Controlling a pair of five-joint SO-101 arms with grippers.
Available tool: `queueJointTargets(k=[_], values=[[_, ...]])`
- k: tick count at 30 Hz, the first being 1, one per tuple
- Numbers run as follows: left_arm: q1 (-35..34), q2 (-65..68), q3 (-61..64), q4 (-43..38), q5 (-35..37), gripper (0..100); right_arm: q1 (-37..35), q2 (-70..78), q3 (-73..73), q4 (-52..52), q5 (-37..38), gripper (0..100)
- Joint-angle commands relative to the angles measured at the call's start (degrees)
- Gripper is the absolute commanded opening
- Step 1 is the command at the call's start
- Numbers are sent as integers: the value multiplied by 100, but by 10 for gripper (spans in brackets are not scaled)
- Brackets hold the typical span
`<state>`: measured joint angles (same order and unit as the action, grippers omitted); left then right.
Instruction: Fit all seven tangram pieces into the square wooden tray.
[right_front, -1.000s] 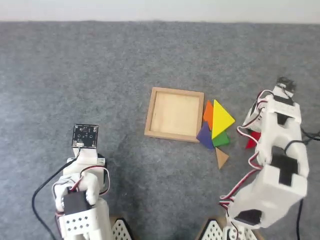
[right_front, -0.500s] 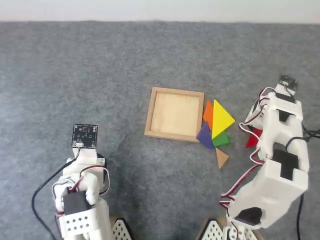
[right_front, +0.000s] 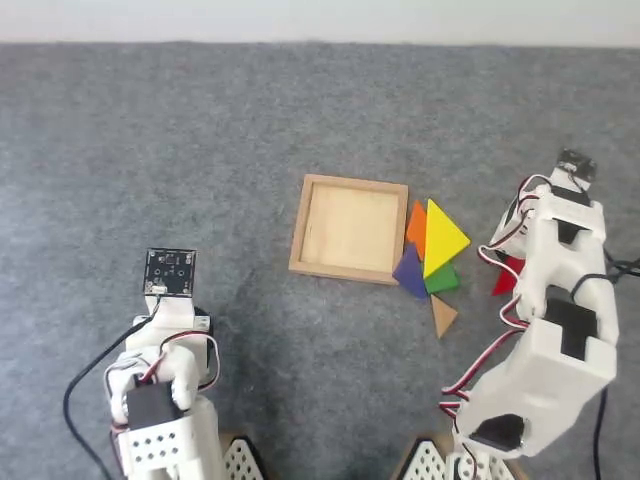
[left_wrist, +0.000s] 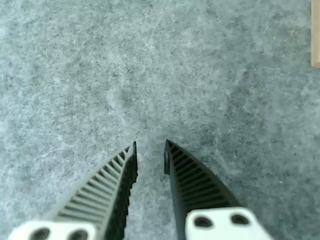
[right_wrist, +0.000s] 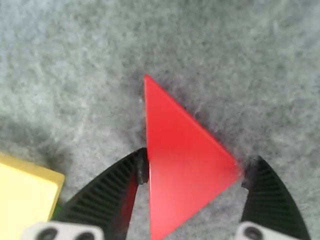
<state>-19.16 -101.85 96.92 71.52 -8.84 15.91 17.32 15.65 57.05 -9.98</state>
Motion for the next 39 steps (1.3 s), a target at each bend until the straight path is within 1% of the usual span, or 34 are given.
queueJointTargets(k=[1,9,20,25,28,32,36,39], values=[[-26,-70,-40,0,9,90,57,-22,-299,-4,97,253],[-26,-70,-40,0,9,90,13,-233,-290,136,97,244],[-26,-70,-40,0,9,90,-374,-1385,-264,875,-88,242],[-26,-70,-40,0,9,90,-734,-1868,-264,1200,-105,242],[-26,-70,-40,0,9,90,-620,-1789,-176,1042,-44,246],[-26,-70,-40,0,9,90,-409,-1297,9,690,527,246],[-26,-70,-40,0,9,90,-374,-646,44,198,571,251],[-26,-70,-40,0,9,90,-365,-347,-18,66,563,329]])
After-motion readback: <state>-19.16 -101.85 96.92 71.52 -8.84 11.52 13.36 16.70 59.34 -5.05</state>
